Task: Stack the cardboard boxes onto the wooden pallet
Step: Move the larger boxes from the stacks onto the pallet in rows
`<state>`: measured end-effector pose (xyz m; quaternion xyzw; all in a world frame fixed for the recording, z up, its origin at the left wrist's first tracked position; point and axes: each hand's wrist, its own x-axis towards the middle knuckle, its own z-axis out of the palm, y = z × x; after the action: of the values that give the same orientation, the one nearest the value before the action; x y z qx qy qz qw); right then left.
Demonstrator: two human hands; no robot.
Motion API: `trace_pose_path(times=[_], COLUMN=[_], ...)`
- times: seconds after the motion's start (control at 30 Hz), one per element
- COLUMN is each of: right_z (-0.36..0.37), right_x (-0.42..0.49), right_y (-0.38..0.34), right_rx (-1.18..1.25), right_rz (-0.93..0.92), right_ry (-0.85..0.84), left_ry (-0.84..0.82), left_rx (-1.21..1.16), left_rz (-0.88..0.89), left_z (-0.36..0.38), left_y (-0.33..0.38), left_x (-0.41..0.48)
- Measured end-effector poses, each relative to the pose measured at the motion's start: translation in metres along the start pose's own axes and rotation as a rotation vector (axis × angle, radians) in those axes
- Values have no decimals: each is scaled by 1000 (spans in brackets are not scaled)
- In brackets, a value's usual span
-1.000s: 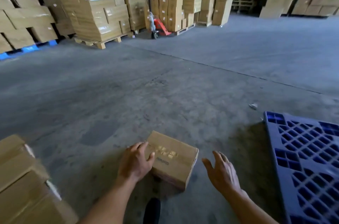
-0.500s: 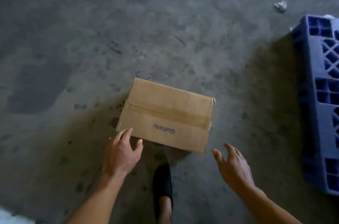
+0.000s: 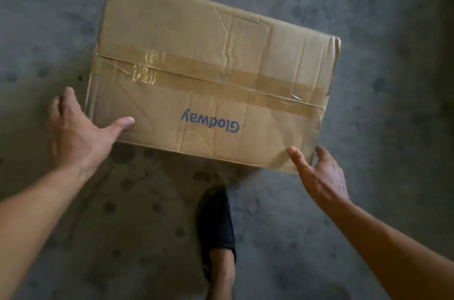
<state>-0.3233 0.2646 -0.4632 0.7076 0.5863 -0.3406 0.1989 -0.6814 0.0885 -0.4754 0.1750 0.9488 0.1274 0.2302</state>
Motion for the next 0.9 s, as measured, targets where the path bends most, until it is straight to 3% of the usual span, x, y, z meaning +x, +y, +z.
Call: trace_pose_path(times=[0.17,0.33,0.5,0.63,0.9], right_z=[5,-27,-98,-170,-340], right_x=[0,-7,-22,-53,-135], right_y=[-1,-8,-28,-28,8], right_rx=[179,442,722,704,682], right_rz=[-25,-35,16,-39,-317], right_ry=[-23,-10,14,-2,-65], left_ry=[-175,-148,-196,-182,42], left_rx=[-125,-283,-638,-688,-862], left_rz=[-93,-64,-238,-298,-330], left_z=[4,-20,-55,-97,-193], left_y=[-10,-5,32,69,160], left_x=[17,6,-27,-86,-285])
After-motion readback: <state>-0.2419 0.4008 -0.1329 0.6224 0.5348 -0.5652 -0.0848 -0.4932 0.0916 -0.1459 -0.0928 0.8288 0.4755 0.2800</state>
